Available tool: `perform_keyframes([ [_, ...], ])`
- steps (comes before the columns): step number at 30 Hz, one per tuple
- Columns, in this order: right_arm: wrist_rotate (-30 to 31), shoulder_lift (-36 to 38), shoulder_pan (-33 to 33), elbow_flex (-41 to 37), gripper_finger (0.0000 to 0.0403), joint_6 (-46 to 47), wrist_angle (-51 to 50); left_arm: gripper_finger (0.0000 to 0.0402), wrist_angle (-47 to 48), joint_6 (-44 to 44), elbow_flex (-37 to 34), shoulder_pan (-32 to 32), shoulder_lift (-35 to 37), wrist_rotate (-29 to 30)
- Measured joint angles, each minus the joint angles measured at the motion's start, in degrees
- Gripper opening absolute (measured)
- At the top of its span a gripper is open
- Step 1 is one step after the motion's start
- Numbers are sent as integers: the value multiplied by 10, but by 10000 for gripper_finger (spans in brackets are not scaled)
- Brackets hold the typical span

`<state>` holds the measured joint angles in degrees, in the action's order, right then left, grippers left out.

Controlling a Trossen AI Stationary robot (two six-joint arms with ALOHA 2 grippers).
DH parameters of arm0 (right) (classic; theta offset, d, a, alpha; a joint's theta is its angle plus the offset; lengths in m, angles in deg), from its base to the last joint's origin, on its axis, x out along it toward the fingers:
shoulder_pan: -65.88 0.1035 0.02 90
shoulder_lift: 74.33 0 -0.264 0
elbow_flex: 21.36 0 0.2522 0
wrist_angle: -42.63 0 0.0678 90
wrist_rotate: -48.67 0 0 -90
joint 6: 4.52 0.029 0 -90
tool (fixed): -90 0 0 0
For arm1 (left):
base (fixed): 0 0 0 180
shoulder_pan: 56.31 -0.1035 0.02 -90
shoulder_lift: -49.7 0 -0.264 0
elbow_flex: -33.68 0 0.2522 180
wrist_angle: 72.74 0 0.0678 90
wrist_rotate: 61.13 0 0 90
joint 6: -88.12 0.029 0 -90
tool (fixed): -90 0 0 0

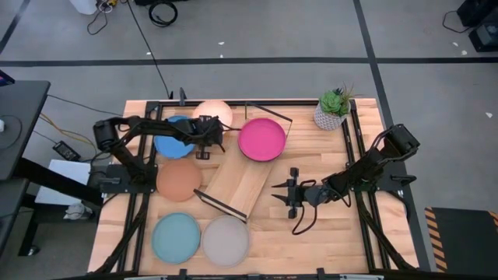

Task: Place and stack plates onto a shelf
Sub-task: Put the white plate on the shelf

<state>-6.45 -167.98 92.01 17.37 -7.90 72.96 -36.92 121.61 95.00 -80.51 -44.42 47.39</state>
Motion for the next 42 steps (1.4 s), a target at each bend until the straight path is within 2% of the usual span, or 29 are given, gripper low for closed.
perform_keyframes([
  [5, 1, 0, 0, 0, 142, 8, -4, 19, 88, -36, 46, 7, 11, -19],
  [11, 20, 0, 0, 0, 142, -1, -5, 18, 128, -92, 103, 14, 17, -124],
  [18, 32, 0, -1, 0, 142, -17, -1, 18, 142, -112, 152, 17, 17, -116],
  [22, 32, 0, -1, 0, 142, -17, -1, 18, 173, -158, 193, 17, 17, -126],
  [26, 32, 0, -1, 0, 142, -16, -4, 18, 268, -235, 257, 19, 17, -172],
  [32, 32, 0, -1, 0, 142, -22, -3, 18, 409, -389, 347, 24, 17, -284],
  [36, 32, 0, -1, 0, 142, -24, 0, 18, 434, -535, 373, 52, 17, -287],
  [42, 32, 0, -1, 0, 142, -33, 1, 18, 435, -701, 374, 138, 15, -321],
])
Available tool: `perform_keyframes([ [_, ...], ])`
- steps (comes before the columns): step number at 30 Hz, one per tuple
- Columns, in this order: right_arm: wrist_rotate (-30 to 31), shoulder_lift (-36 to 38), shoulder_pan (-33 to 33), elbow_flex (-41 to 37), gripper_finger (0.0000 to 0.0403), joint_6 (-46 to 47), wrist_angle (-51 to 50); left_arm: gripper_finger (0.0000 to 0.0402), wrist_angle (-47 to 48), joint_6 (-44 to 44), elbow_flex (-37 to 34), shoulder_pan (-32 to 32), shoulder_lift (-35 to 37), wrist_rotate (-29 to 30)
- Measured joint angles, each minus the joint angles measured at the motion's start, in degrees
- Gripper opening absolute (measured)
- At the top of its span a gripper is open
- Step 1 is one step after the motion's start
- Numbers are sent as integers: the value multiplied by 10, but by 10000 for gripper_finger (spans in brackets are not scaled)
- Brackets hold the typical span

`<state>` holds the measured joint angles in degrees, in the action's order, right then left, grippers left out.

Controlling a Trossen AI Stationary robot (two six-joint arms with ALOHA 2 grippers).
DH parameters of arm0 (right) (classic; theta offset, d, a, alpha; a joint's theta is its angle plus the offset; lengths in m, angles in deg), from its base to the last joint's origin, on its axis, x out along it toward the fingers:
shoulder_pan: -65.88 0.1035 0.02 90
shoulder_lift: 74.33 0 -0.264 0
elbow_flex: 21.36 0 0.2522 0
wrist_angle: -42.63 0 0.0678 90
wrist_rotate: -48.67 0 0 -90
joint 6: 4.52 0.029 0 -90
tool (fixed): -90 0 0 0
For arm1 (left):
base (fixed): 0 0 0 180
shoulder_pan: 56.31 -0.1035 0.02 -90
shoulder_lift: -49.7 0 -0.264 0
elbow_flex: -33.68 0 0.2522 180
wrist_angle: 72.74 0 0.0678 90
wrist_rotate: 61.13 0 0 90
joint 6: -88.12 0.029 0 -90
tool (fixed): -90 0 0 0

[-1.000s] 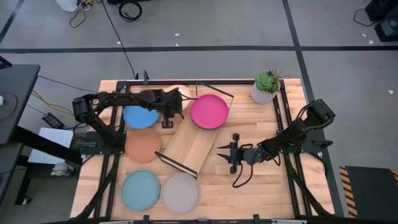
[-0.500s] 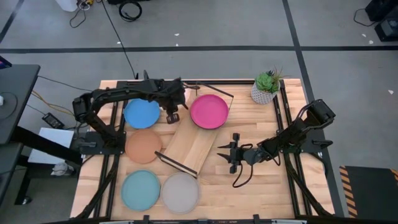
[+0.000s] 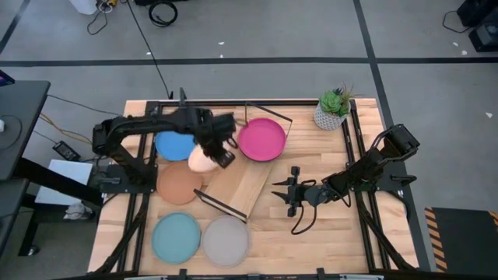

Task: Place and stack plates onto a shelf
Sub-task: Put the white plate on the shelf

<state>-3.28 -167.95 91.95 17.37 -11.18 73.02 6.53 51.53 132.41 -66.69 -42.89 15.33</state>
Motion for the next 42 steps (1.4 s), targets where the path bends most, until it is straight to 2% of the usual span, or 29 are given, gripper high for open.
perform_keyframes([
  [4, 0, 0, 0, 0, 142, -40, 41, 18, -1, -99, 6, 63, -1, 4],
  [7, 0, 0, 0, 0, 142, -86, 82, 18, -24, -149, 25, 104, -1, 34],
  [11, 0, 0, 0, 0, 142, -114, 90, 18, -28, -191, 54, 136, -1, 96],
  [15, 13, 0, 0, 0, 142, -110, 79, 18, -43, -227, 65, 150, -15, 114],
  [21, 31, 0, 10, 0, 142, -126, 74, 18, -41, -231, 115, 162, -83, 120],
  [31, 102, 0, 47, 0, 142, -139, 27, 18, -20, -244, 238, 179, -216, 102],
  [35, 113, 0, 56, 0, 140, -135, 22, 18, -12, -248, 264, 188, -244, 101],
  [42, 114, 0, 58, 0, 128, -137, 16, 18, -10, -248, 267, 199, -259, 114],
])
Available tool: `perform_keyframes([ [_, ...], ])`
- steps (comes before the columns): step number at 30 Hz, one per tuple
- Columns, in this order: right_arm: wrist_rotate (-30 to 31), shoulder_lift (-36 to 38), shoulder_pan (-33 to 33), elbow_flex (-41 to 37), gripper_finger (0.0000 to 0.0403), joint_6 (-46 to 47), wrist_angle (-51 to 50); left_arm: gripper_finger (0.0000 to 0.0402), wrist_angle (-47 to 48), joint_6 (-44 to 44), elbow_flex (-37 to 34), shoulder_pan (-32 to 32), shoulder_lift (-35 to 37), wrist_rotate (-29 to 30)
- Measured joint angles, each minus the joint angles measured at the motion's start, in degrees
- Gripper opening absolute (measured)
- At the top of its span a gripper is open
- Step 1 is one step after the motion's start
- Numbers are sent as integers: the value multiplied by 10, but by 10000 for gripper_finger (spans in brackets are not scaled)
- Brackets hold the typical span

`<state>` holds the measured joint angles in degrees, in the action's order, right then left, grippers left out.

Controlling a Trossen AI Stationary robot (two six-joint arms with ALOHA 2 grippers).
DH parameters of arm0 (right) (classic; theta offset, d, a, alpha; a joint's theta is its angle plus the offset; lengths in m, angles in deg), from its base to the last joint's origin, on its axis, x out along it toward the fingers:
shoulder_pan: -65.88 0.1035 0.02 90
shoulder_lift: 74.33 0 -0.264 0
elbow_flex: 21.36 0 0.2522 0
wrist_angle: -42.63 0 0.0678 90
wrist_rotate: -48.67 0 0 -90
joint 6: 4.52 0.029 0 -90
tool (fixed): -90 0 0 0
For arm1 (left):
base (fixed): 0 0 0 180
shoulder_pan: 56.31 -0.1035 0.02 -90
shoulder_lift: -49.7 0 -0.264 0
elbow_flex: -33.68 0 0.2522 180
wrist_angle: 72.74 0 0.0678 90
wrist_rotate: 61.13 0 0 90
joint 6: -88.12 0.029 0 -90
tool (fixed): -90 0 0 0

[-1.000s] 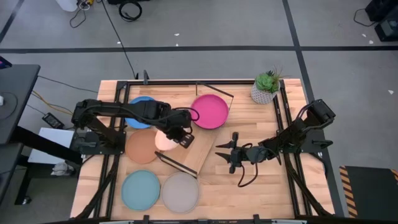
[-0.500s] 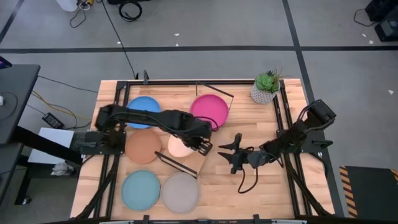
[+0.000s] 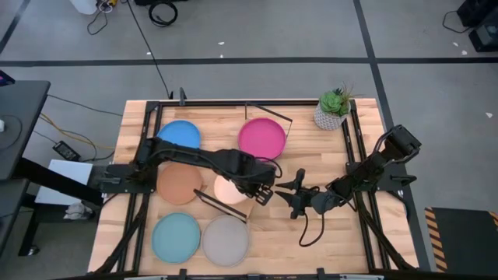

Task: Place and stack plates onto a shelf
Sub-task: Put the white plate on the shelf, then stack the blue plate on top of the pink plate on the shelf

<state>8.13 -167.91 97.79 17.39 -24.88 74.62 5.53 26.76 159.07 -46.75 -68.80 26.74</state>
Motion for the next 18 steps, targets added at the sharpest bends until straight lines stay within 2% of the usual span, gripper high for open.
perform_keyframes([
  [5, -7, 0, 0, 0, 126, 4, -5, 28, -7, 17, 0, 12, -6, 0],
  [14, -30, 0, 0, 0, 126, 13, -5, 113, -4, 17, 0, 17, -8, 4],
  [18, -31, 0, 0, 0, 125, 28, -8, 126, 10, 57, 12, 9, -8, 7],
])
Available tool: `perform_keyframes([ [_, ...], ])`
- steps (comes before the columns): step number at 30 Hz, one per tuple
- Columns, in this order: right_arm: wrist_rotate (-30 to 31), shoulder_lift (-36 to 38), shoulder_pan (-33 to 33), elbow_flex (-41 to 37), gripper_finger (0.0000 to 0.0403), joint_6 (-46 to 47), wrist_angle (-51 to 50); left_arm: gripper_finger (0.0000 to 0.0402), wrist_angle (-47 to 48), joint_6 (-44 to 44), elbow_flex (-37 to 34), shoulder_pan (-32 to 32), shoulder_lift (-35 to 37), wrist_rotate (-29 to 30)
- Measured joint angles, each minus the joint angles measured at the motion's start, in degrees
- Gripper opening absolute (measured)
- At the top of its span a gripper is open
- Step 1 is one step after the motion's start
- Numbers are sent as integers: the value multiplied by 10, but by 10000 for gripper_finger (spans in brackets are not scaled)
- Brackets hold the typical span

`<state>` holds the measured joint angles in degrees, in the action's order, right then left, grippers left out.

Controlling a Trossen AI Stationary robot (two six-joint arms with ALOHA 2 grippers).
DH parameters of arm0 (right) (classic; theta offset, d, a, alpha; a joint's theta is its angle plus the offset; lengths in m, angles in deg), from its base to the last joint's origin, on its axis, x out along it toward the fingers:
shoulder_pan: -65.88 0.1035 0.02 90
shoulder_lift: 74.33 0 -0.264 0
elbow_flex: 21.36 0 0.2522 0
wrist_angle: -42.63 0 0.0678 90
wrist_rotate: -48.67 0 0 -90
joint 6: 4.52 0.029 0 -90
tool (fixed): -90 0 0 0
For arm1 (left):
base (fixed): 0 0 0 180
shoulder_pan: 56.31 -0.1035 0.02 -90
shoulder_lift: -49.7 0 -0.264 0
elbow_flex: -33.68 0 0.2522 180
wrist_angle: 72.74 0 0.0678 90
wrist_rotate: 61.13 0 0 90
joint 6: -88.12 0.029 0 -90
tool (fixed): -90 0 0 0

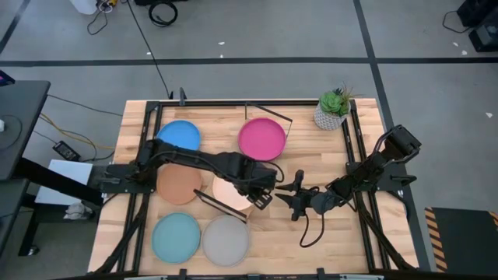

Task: Place and stack plates onto a shelf
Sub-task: Stack the blue plate on top of the pink plate on the shelf

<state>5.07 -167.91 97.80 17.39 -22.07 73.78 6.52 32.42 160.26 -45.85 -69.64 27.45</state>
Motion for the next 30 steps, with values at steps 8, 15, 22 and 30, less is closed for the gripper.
perform_keyframes([
  [8, -1, 0, 0, 0, 125, 41, -39, 111, 163, 117, 26, 4, 11, 129],
  [15, -1, 0, 20, 0, 125, 100, -77, 79, 169, 149, 27, 29, 45, 194],
  [22, 4, 0, 55, 0, 125, 119, -74, 45, 172, 177, 27, 40, 63, 260],
  [30, 20, 0, 87, 0, 126, 146, -80, 27, 148, 236, 15, 35, 63, 311],
])
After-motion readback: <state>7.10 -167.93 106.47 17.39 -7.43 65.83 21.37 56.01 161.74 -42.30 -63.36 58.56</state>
